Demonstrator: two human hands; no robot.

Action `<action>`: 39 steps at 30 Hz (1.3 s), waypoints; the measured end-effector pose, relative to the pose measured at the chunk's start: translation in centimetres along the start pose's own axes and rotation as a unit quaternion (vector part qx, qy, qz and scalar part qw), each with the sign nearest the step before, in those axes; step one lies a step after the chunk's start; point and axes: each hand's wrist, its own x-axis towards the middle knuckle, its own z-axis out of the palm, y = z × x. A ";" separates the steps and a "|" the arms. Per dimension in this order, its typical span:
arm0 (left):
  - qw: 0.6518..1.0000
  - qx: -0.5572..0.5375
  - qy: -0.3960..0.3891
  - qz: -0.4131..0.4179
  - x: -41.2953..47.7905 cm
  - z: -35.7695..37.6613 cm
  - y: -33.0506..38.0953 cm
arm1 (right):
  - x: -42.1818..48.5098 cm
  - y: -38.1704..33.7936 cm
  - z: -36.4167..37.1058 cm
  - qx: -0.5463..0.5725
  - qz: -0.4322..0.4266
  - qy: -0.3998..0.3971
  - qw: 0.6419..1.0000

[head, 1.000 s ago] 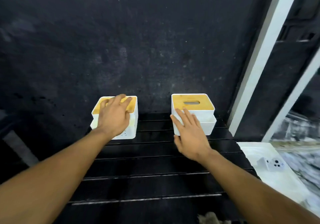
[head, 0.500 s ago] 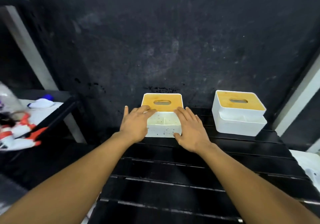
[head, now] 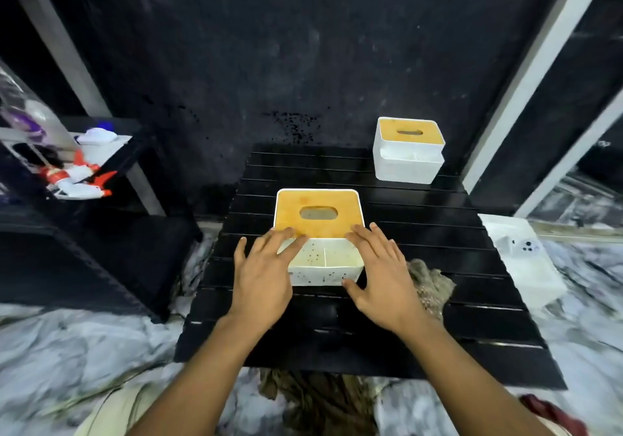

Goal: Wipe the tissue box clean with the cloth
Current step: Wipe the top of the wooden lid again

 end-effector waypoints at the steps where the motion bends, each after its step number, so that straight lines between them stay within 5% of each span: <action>1: 1.000 0.006 0.007 0.003 -1.6 -0.2 0.6 | -1.6 -0.3 -0.4 -0.004 -0.003 -0.002 1.000; 4: 1.000 0.021 -0.009 0.018 -6.0 -1.3 2.1 | -6.0 -0.6 -1.4 0.008 -0.041 -0.012 0.999; 6: 0.999 0.025 -0.014 0.030 -7.6 -2.1 2.5 | -7.8 -0.1 -2.4 0.136 -0.055 0.008 0.989; 8: 0.999 0.021 -0.010 0.033 -7.3 -3.5 2.4 | -8.0 1.8 -2.6 0.192 0.028 0.095 0.976; 11: 0.994 -0.068 -0.087 0.010 -4.2 -5.4 1.3 | -7.3 5.8 -1.5 0.073 0.189 0.051 0.978; 13: 0.968 -0.178 -0.176 -0.009 -1.5 -5.8 -0.3 | -7.4 7.3 0.1 -0.016 0.191 -0.033 0.981; 15: 0.941 -0.255 -0.223 -0.014 0.6 -6.0 -1.6 | -7.6 7.9 0.7 -0.023 0.158 -0.013 0.987; 19: 0.915 -0.287 -0.283 0.007 2.3 -5.8 -2.6 | -6.6 6.2 -1.4 0.210 0.200 0.120 0.950; 22: 0.901 -0.300 -0.313 0.014 2.5 -4.7 -2.8 | -4.5 2.0 -4.1 0.338 0.116 0.177 0.917; 25: 0.900 -0.329 -0.285 -0.013 1.9 -3.3 -2.8 | -2.4 -2.2 -4.8 0.184 0.036 0.098 0.977; 29: 0.908 -0.351 -0.227 -0.021 -0.1 -2.2 -1.3 | -0.3 -5.4 -2.4 -0.060 0.124 -0.007 0.990; 35: 0.908 -0.382 -0.172 -0.015 -1.3 -0.9 -1.1 | -0.2 -8.1 -0.7 0.021 -0.089 -0.050 0.995; 39: 0.911 -0.378 -0.163 -0.022 -1.4 -0.8 -0.9 | 0.0 -3.6 -2.3 -0.049 0.050 0.074 0.995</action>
